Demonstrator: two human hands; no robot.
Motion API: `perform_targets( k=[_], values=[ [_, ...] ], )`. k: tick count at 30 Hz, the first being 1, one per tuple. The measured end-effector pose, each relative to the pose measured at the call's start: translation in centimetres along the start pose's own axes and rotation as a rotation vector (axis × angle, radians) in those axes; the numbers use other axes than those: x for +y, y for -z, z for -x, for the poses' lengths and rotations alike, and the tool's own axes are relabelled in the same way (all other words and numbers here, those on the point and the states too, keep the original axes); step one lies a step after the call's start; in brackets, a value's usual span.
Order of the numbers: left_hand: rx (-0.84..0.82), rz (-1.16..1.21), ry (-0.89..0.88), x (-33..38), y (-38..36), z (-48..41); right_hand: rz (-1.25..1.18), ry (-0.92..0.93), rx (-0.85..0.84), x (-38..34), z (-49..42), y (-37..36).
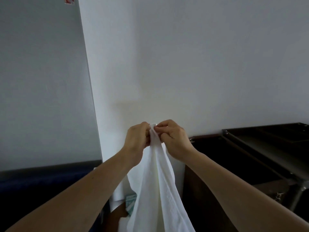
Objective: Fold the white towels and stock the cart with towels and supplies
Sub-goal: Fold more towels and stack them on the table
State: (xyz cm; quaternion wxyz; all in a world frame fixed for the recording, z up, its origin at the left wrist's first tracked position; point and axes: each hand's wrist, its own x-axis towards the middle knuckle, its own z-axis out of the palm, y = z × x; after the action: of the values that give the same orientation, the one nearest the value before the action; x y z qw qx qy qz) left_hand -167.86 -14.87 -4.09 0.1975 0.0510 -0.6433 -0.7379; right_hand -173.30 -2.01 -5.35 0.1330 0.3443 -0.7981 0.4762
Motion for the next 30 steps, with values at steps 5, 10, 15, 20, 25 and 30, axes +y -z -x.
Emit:
perform_targets(
  k=[5, 10, 15, 20, 25, 30],
  values=[
    [-0.102, -0.057, -0.106, -0.1, 1.2, 0.5, -0.492, -0.155, -0.104, -1.1, -0.8, 1.1],
    [-0.065, -0.093, -0.118, -0.4, 1.0, 0.8, -0.418, -0.060, -0.201, -1.0, -1.5, 3.0],
    [-0.139, -0.189, -0.134, -0.3, 1.6, 0.7, -0.270, -0.055, -0.145, 1.9, -1.7, 4.6],
    [-0.331, -0.003, -0.179, 3.9, 1.2, -1.2, -0.268, -0.105, -0.544, 3.7, -1.6, 3.8],
    [-0.246, 0.020, -0.349, 9.4, 1.3, -4.7, -0.236, -0.059, -0.358, 1.5, -3.9, 6.9],
    [0.052, -0.151, -0.583, 13.2, 2.8, -7.9, -0.035, -0.032, -0.285, 0.1, -4.9, 11.2]
  ],
)
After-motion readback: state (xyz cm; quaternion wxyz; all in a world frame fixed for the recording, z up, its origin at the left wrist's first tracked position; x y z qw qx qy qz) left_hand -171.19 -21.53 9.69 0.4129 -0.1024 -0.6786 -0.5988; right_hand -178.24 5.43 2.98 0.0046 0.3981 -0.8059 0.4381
